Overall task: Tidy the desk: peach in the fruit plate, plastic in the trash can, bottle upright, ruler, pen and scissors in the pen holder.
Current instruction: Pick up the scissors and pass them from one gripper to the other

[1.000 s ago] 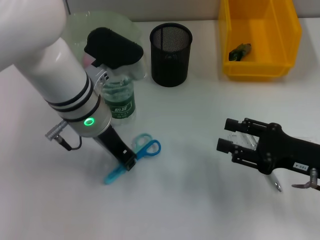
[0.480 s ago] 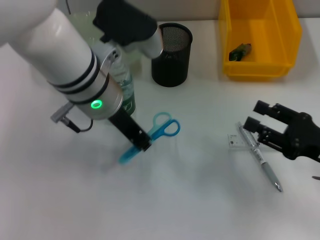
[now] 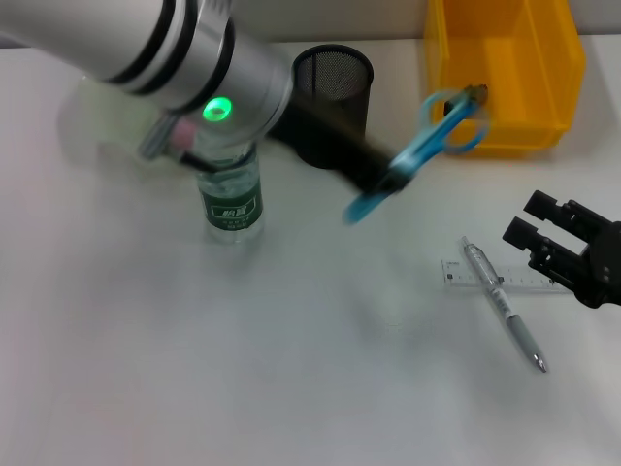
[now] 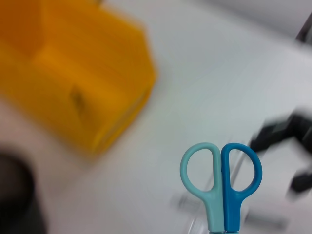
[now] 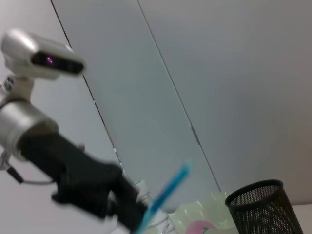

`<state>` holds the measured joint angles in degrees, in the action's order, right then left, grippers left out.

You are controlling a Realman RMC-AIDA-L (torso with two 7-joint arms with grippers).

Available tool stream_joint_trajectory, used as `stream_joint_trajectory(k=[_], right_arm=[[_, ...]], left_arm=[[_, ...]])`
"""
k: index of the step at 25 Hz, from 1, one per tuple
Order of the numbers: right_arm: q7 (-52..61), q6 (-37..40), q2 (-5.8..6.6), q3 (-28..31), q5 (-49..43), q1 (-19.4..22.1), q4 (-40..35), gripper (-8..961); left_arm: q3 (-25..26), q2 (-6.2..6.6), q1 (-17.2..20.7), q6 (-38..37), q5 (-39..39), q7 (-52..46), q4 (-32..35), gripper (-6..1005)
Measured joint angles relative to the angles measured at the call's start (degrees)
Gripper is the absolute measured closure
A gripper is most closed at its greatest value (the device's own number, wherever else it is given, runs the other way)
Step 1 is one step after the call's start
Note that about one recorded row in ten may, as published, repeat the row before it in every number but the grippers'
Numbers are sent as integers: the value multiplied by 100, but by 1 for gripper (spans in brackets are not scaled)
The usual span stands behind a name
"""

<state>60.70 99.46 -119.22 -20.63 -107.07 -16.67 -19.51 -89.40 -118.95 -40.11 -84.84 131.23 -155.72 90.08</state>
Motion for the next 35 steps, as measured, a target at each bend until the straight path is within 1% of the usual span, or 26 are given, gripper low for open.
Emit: stream_joint_trajectory(k=[1,2,3,4,5,6,7,8,9,10,11,12,13,14,15,16,17,19,20,21,22,26,27,32,35], right_arm=[[-1,25,-1,22,2,2,13,317],[-1,25,-1,22,2,2,13,317],[-1,41,-2,30,2,2,17,317],[-2,64,-3,35,3,2,22,317],[-2,64,-3,35,3,2,22,317],[-1,85,-4,38,3,1,26,317],[-1,85,-4,38,3,1,26,317],[-1,96,-5,39,3,1,26,317],[17,129,-5,39,3,-4,38,317],[17,129,-5,39,3,-4,38,317],[24,148,-5,41,3,-19,87,317],[24,148,-5,41,3,-19,87,317],[24,148,-5,41,3,-25,114,317],[24,149,-5,41,3,-38,164,317],[24,149,-5,41,3,-38,164,317],[16,147,-8,41,3,-48,209,317],[16,147,-8,41,3,-48,209,317],[9,135,-13,42,3,-57,264,317],[7,130,-13,41,3,-62,285,317],[6,126,-13,42,3,-68,309,317],[6,126,-13,42,3,-68,309,317],[7,141,-13,42,3,-73,335,316],[8,141,-13,42,3,-73,373,316],[5,135,-9,42,3,-79,425,316],[6,141,-8,47,3,-104,421,316]], left_arm=[[99,5,75,399,-491,380,-10,773],[99,5,75,399,-491,380,-10,773],[118,6,117,591,-654,553,-25,772],[113,4,266,1157,-1000,1036,-72,772],[113,4,266,1157,-1000,1036,-72,772],[51,-4,423,1704,-1235,1400,-132,771],[51,-4,423,1704,-1235,1400,-132,771],[28,-5,482,1874,-1315,1506,-162,771],[-83,-6,741,2628,-1717,1962,-344,771],[-83,-6,741,2628,-1717,1962,-344,770],[-193,-5,946,3249,-2105,2378,-573,770],[-193,-5,946,3249,-2105,2378,-573,770],[-246,-5,1021,3507,-2282,2574,-693,769],[-384,-3,1143,3952,-2593,3000,-969,769],[-384,-3,1143,3952,-2593,3000,-969,769],[-510,-6,1217,4329,-2818,3318,-1214,768],[-510,-6,1217,4329,-2818,3318,-1214,768],[-642,-8,1246,4660,-2958,3527,-1426,768],[-740,-9,1264,4895,-3024,3630,-1539,767],[-924,-11,1291,5357,-3127,3773,-1687,767],[-924,-11,1291,5357,-3127,3773,-1687,767],[-1332,-14,1300,6136,-3280,3888,-1875,765],[-1605,-14,1290,6561,-3289,3888,-1941,765],[-1742,-19,1283,6874,-3373,3830,-1970,764],[-1782,-20,1282,7014,-3585,3823,-1973,763]])
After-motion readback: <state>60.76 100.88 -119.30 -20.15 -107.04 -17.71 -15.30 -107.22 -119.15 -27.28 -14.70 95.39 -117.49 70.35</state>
